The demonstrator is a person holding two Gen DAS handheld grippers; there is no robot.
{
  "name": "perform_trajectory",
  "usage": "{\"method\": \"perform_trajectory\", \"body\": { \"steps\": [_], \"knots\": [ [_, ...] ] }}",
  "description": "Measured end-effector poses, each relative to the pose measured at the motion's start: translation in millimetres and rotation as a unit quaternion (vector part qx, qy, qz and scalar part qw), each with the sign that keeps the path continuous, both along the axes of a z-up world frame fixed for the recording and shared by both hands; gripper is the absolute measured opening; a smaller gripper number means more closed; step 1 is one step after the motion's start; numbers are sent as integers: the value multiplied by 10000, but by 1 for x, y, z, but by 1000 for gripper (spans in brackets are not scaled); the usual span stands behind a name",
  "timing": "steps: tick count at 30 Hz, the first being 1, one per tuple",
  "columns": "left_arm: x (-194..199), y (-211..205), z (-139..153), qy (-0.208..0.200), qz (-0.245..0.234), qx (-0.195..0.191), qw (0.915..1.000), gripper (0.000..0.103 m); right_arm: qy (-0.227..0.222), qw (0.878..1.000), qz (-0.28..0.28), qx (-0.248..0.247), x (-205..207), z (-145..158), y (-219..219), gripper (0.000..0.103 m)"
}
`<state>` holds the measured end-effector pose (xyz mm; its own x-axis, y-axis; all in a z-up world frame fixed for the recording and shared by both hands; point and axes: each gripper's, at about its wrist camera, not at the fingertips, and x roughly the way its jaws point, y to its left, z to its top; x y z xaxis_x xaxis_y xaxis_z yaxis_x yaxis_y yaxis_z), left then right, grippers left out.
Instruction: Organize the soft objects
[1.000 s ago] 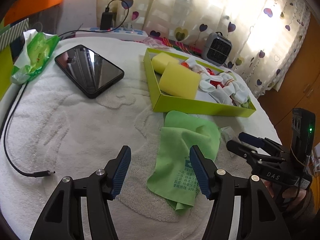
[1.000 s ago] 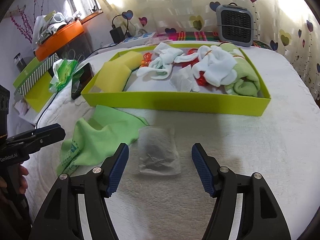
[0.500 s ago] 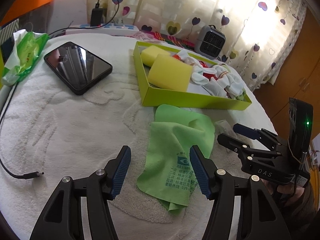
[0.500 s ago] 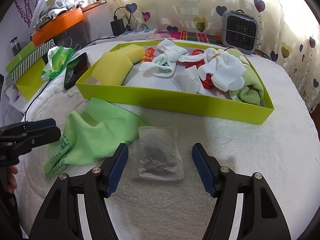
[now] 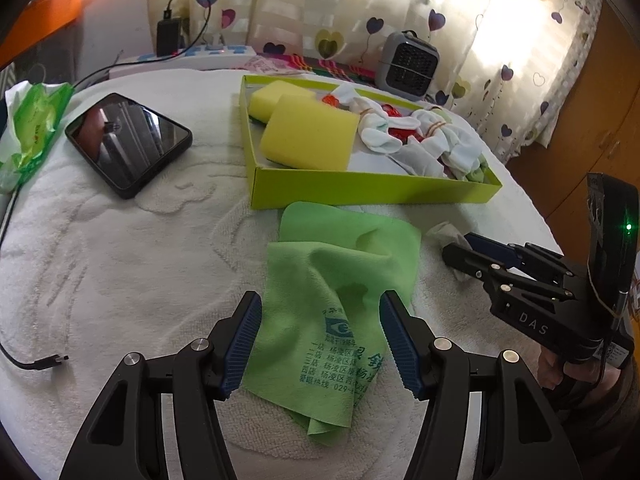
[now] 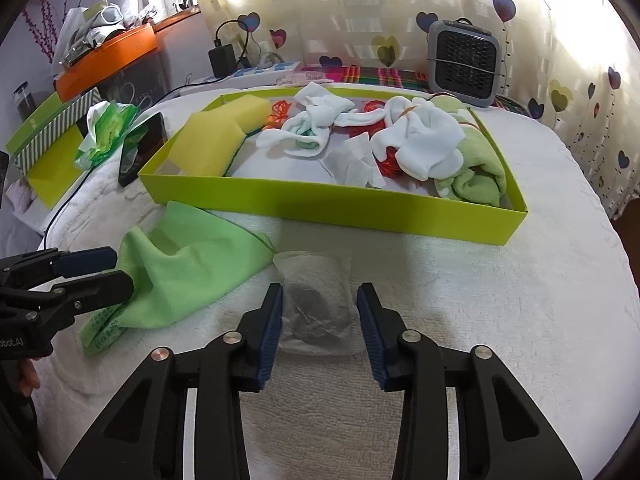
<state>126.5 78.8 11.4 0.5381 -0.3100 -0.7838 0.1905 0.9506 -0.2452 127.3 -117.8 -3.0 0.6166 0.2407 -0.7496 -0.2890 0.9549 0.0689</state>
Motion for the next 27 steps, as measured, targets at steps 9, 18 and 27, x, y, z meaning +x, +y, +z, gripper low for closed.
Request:
{"method": "perform_trajectory", "body": {
  "steps": [9, 18, 27],
  "knots": [
    [4, -19, -1, 23, -131, 203, 9997, 63, -61, 9998, 10, 173, -4, 2, -6, 22],
    [4, -44, -2, -19, -334, 443, 9985, 63, -78, 9993, -29, 366, -6, 3, -15, 22],
    [5, -60, -6, -187, -248, 1172, 9926, 63, -19, 9980, -128, 622, -6, 3, -25, 22]
  ]
}}
